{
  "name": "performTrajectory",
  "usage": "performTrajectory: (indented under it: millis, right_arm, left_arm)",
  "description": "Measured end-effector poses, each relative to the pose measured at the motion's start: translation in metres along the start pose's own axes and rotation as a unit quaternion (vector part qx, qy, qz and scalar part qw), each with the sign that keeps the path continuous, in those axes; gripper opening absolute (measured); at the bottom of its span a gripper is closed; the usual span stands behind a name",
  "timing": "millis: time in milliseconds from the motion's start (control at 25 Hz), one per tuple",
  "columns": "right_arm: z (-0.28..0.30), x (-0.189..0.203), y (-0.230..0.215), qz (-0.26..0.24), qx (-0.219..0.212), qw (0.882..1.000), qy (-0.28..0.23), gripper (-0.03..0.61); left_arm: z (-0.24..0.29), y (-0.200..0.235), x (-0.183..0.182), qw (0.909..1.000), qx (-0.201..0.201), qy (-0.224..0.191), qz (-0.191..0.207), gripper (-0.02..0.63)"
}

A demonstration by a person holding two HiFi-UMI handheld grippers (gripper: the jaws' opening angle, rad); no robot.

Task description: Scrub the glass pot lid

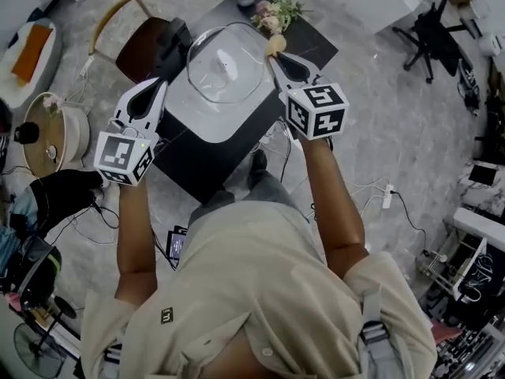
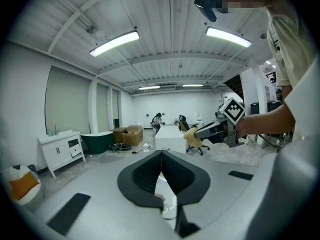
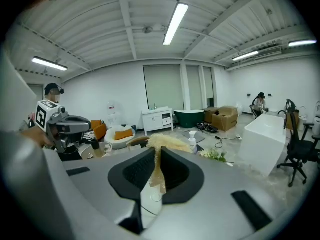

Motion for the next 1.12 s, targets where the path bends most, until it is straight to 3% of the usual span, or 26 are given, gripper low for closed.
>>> performTrajectory:
  millis: [360,800,1120]
  right_arm:
    - [0.102,0.033,-0.035,0.011,-0.016,0.998,0.054,0.044]
    - [0.226,0.117,-0.071,0.021,0.013,0.994,0.109,0.044]
    - [0.282,0.174,-0.105,0.021,0.04,0.989,0.142,0.044]
  left_arm:
    - [0.028,0.02,0.041,0.9987,-0.019,0.036,-0.029,0.018]
    - [0.046,0.026,0.116,0.9934,-0.032,0.078,-0.078,0.018]
    - [0.056,0.022,0.157,0.9892,-0.043,0.094,-0.104,0.018]
Point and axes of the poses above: the fingertips, and each gripper's own axes: z forward along the fingers, y to its left, x out of its underside, the point moved 2 cm from there along -z, backward along the fingers, and after that the axes turned 5 degrees about z, right-handed, at the moved point
